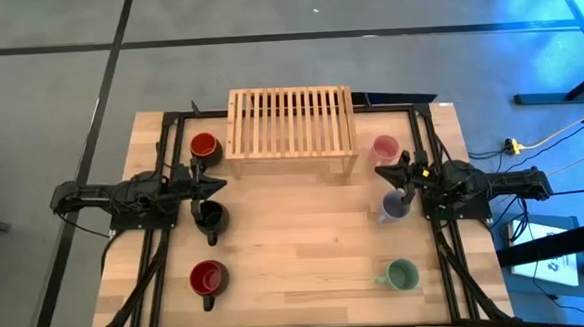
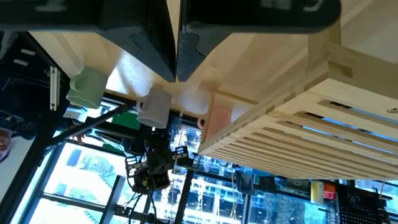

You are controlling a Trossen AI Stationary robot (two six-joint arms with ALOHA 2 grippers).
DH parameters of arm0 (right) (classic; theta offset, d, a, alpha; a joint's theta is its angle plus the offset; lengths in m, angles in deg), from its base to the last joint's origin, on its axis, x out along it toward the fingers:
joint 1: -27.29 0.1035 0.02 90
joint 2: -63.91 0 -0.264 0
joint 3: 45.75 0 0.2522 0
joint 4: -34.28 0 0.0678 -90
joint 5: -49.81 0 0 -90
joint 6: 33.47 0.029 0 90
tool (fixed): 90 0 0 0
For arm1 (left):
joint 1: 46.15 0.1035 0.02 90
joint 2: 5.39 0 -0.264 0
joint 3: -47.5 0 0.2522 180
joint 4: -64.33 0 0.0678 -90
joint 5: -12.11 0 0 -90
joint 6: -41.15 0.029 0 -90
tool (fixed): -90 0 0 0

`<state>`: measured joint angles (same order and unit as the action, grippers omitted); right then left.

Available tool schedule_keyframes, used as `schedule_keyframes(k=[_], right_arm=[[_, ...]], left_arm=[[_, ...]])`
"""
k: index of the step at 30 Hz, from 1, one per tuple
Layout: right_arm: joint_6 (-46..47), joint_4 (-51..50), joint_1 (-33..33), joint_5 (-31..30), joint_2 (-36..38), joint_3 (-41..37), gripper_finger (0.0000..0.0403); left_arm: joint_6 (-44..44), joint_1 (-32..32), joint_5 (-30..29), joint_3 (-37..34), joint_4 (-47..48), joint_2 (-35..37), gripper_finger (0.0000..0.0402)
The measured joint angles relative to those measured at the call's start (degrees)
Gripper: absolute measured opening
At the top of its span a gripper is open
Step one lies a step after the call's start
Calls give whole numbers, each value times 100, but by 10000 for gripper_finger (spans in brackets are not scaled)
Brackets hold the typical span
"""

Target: Place coffee mugs

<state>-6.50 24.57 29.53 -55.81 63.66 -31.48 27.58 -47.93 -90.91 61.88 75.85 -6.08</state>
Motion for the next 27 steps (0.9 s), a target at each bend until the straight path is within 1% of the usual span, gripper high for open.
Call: schedule_keyframes(k=[2, 5, 10, 15, 18, 22, 27], right_arm=[[122, -13, 0, -34, -2, 56, 4], [148, -218, 0, -80, -132, 347, 1], [148, -787, -1, -59, -795, 1103, 1], [296, -1869, 0, 178, -1903, 2171, 0], [520, -2760, -1, 323, -2682, 2934, 0], [818, -4093, 0, 660, -3726, 3961, 0], [1081, -5408, 0, 1048, -4926, 4991, 0]], left_arm=[[-1, 0, -15, 0, 0, 0, 7], [-4, 0, -126, 0, -21, 0, 7], [1, 0, -330, 0, -74, 0, 7], [10, 0, -437, 0, -76, 0, 7], [14, 0, -442, 0, -81, 0, 7], [16, 0, -452, 0, -83, 0, 7], [16, 0, -454, 0, -91, 0, 7]])
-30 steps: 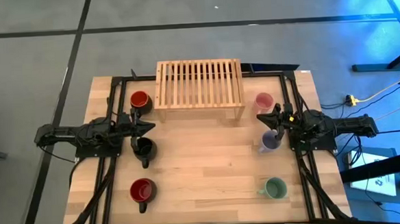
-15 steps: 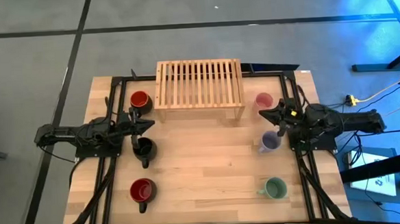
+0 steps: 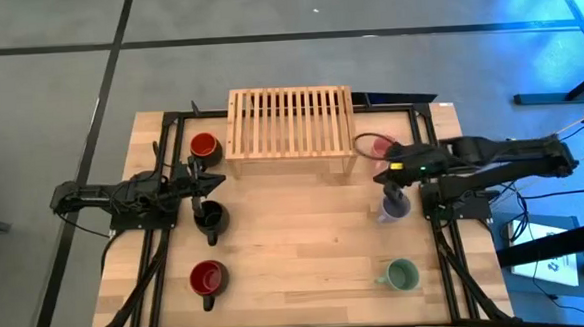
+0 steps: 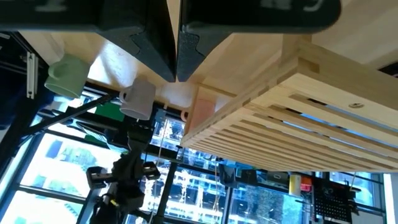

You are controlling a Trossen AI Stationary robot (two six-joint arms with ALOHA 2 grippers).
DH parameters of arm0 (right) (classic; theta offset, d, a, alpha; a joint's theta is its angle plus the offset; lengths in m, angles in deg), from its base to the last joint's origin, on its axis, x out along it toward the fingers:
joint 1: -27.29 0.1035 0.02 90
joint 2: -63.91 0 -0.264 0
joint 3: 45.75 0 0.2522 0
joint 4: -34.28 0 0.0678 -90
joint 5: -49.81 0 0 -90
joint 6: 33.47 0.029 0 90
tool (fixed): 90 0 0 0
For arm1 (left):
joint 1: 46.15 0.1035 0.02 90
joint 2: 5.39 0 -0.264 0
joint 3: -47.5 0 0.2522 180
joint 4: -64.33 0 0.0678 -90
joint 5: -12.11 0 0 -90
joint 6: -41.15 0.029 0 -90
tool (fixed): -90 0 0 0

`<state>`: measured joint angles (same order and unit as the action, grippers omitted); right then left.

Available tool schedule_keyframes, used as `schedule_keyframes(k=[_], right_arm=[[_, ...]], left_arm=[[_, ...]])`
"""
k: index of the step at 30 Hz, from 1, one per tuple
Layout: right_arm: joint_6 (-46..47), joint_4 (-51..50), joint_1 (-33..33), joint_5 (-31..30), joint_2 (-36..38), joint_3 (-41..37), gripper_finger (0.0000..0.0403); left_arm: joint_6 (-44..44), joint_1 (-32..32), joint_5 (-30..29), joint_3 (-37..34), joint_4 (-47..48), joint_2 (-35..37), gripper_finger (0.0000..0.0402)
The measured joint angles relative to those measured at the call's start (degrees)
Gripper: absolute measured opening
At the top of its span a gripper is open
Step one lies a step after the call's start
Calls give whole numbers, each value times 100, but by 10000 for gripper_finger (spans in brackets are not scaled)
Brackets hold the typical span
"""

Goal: Place coffee mugs
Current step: Put the blue mug on the shelf

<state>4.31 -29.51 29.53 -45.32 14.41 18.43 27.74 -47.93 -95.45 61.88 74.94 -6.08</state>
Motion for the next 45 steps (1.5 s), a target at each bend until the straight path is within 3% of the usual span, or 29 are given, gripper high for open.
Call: schedule_keyframes(k=[4, 10, 15, 21, 26, 34, 45], right_arm=[[809, -542, 0, 329, -693, 454, 1], [2457, -934, 4, 885, -1310, 519, 12], [3175, -1139, 128, 1329, -1705, 517, 91], [3681, -1279, 303, 1133, -2187, 517, 206], [3684, -1458, 304, 1071, -2636, 515, 249], [3481, -1209, 302, 1121, -3330, 305, 224], [3221, -1001, 300, 970, -3485, 130, 124]], left_arm=[[2, 0, -26, 0, -1, 0, 7], [4, -1, -274, 0, -1, 0, 7], [4, 0, -285, 0, -1, 0, 7], [46, -2, -297, 0, -1, 0, 7], [46, -2, -298, 0, -1, 0, 7], [46, -2, -323, 0, -1, 0, 7], [46, -2, -447, 0, -5, 0, 7]])
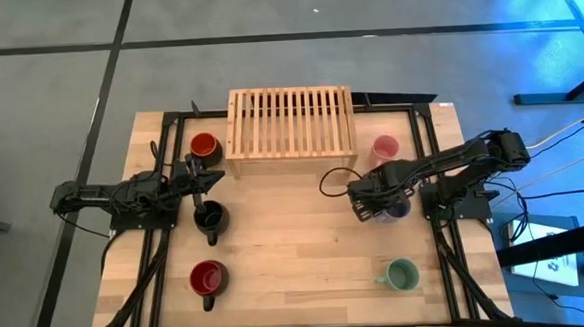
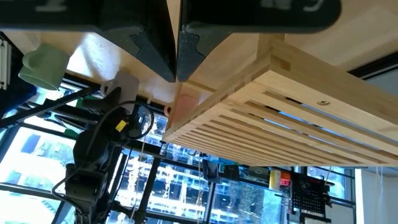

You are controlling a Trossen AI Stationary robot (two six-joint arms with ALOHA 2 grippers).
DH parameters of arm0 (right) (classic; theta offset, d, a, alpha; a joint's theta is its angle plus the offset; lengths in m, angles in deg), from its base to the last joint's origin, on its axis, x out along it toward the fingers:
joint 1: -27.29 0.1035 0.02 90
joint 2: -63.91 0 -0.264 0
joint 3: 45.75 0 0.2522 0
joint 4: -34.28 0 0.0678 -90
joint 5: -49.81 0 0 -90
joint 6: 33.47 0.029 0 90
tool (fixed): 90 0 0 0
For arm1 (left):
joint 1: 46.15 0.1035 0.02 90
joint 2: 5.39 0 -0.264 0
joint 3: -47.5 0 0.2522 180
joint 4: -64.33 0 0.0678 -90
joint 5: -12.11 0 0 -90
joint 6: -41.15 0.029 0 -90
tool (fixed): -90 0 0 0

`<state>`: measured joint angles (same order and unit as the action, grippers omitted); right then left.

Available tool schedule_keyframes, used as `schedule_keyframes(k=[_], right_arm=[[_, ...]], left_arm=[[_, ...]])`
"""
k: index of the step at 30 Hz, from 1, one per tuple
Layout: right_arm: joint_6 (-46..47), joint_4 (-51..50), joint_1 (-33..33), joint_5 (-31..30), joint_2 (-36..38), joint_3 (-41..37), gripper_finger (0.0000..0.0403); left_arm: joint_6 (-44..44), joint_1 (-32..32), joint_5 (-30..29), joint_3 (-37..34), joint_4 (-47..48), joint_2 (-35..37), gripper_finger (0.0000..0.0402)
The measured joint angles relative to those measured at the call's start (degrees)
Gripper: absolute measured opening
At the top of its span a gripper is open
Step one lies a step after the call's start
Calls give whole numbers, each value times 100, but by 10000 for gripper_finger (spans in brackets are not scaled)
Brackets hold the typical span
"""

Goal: Place coffee mugs
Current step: Put the blue mug on the shelf

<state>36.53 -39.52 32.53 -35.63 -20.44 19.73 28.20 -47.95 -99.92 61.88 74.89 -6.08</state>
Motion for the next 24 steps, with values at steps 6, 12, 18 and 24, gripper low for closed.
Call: schedule_keyframes(k=[6, 12, 18, 24], right_arm=[[-572, -2, 4, 9, 2, 0, 39], [-1011, 4, -1, -44, 22, 2, 18], [-1780, -216, -1, 84, 20, 404, 7], [-2817, -645, 1, -547, 26, 1383, 5]], left_arm=[[2, 0, 0, 0, 0, -2, 7], [2, 2, 0, 0, 2, 0, 7], [0, 0, 1, 0, 2, 0, 7], [0, 0, 0, 0, 1, 0, 7]])
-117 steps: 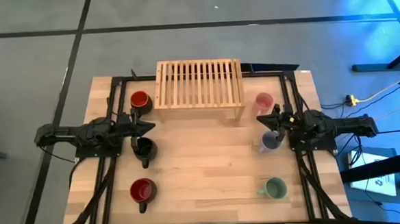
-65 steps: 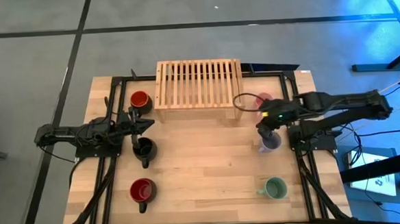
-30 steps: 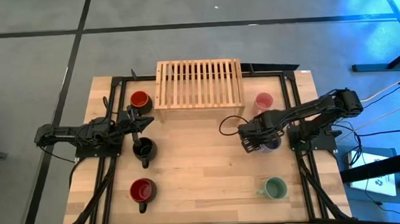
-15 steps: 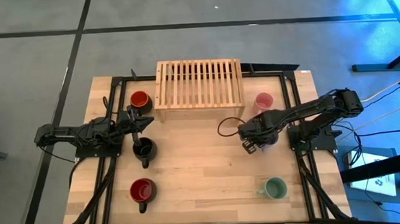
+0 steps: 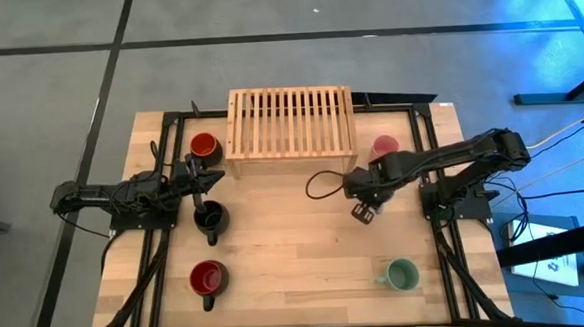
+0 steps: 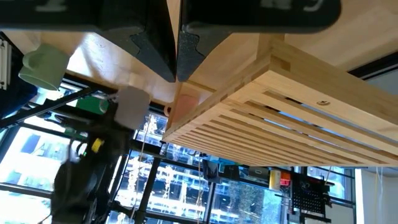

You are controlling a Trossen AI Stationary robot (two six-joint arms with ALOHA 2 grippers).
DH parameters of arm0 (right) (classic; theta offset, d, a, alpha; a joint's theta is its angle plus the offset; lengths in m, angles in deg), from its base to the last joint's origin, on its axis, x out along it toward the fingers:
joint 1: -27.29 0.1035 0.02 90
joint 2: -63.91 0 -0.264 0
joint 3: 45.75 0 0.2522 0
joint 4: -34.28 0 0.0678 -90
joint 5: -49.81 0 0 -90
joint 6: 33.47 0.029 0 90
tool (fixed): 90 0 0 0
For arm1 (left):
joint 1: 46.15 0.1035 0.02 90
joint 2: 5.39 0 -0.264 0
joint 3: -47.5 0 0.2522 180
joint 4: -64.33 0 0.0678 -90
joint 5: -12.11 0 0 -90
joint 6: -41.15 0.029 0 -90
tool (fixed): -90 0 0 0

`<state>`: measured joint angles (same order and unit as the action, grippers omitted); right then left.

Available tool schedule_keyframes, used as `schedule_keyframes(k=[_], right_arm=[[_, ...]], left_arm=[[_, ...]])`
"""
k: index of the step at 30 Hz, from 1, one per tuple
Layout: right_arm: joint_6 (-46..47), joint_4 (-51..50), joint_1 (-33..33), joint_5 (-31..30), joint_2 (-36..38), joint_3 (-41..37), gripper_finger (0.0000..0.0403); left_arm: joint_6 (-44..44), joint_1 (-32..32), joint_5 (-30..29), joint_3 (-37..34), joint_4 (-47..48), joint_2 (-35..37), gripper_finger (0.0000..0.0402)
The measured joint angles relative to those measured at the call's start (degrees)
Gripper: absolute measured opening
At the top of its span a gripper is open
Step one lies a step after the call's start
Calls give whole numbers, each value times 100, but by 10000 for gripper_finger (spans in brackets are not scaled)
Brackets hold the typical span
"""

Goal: Place coffee mugs
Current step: Put the blue mug on the shelf

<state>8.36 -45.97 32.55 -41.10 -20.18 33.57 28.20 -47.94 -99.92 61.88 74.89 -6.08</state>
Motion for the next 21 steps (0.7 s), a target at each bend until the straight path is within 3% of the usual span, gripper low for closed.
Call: schedule_keyframes(k=[8, 14, 21], right_arm=[[-1139, -745, -2, -621, 4, 1626, 4], [-1862, -739, -34, -1150, 9, 2690, 4], [-2881, -692, -602, -1968, -140, 3478, 3]], left_arm=[[-3, 1, 9, 0, -1, -1, 7], [0, -1, 9, 0, 1, 0, 7], [-1, 2, 9, 0, 1, 0, 7]])
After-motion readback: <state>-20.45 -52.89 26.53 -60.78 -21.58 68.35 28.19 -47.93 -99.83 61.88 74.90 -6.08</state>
